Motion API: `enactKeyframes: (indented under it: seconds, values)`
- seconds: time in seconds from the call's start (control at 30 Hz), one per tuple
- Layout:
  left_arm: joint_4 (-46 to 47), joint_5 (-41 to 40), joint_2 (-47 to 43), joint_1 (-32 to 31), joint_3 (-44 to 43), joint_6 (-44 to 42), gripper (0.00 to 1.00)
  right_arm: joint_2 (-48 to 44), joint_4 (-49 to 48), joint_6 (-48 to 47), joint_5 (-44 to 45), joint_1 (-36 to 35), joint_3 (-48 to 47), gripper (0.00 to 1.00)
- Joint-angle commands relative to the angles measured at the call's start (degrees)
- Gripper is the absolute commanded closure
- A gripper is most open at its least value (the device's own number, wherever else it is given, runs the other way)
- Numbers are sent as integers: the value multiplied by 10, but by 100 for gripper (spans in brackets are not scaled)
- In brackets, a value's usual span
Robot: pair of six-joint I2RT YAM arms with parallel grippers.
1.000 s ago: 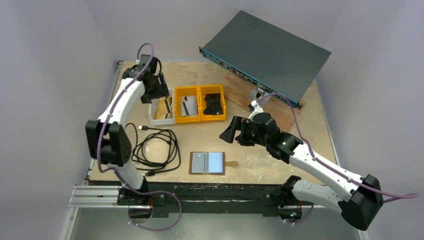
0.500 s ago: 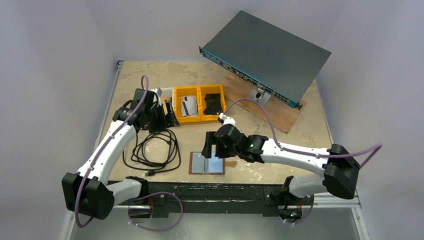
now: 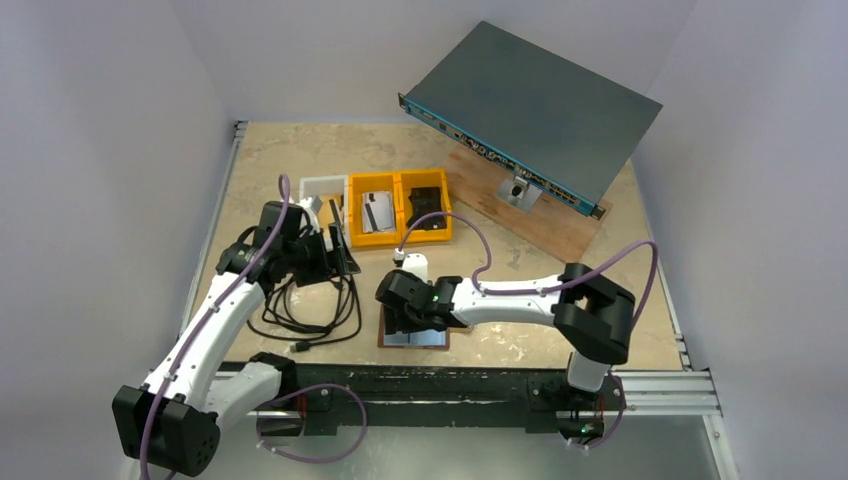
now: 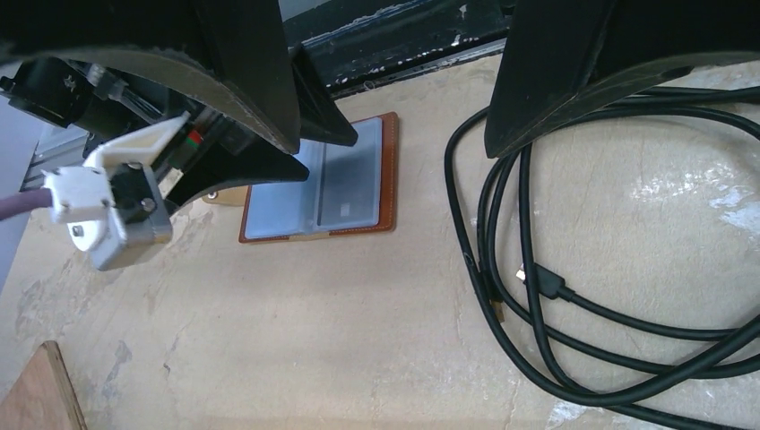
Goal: Take the credit cards out of the card holder
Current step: Remove the credit card from the card holder.
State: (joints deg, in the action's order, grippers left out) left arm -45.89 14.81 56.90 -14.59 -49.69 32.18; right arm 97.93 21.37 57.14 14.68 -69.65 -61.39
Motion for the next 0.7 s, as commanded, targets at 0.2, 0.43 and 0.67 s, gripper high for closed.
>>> enactKeyframes:
  seconds: [0.2, 0.43, 0.67]
  values:
    - [16, 25, -22, 3, 26, -11, 25, 68, 81, 13, 65, -6, -89, 44]
    - [26, 35, -23, 3, 40, -2, 25, 92, 97, 8, 65, -8, -103, 48]
    - [45, 45, -22, 2, 58, 13, 25, 100, 87, 11, 45, -9, -90, 60]
